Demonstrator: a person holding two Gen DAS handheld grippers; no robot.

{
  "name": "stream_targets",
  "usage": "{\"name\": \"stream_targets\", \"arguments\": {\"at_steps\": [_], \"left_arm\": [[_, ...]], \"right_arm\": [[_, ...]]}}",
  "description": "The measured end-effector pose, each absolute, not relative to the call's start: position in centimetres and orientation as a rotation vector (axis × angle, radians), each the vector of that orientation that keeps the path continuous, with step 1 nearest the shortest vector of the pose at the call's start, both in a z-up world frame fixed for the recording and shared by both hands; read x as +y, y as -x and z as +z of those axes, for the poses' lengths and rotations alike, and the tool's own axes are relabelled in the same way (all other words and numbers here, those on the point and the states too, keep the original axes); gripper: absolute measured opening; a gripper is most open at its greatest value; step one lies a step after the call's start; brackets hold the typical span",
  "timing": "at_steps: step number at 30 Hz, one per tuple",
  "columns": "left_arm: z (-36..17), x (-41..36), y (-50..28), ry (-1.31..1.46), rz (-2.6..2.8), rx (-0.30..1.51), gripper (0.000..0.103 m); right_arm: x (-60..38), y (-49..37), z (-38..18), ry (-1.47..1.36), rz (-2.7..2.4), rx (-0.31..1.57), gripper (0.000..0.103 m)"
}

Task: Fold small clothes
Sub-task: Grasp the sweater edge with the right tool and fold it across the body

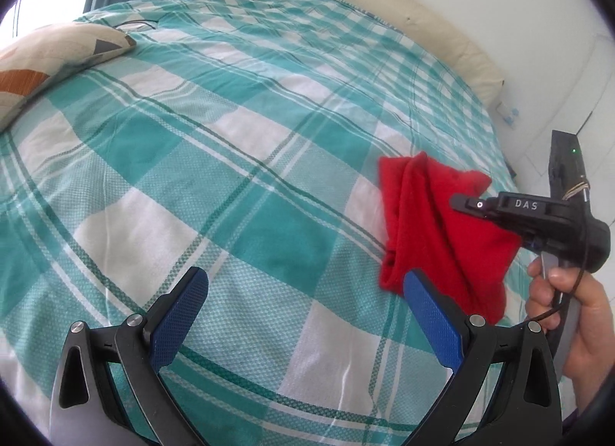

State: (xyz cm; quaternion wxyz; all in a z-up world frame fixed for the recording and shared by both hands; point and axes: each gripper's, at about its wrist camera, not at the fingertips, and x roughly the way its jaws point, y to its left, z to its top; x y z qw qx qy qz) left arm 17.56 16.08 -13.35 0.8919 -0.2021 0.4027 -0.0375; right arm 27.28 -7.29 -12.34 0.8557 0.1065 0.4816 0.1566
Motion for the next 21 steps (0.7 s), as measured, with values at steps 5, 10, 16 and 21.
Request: {"name": "stream_targets", "arguments": {"at_steps": [5, 10, 16, 21], "left_arm": [[-13.4, 17.9, -17.4, 0.459, -0.047, 0.836, 0.102], [-13.4, 18.8, -17.4, 0.494, -0.039, 0.835, 0.102], [-13.5, 16.4, -17.5, 0.429, -0.082, 0.849, 0.102], [-13.8, 14.8, -17.2, 0.356, -0.089, 0.846, 0.102]], "right_arm": [[-6.4, -25.9, -14.1, -0.357, 0.559, 1.083, 0.041], [-10.2, -22.4, -9.8, -0.285, 0.568, 0.924, 0.052], [-8.3, -20.8, -14.7, -0.015, 0.444, 0.998, 0.037], [-3.0, -20.7, -17.8, 0.082, 0.457, 0.916, 0.037]]}}
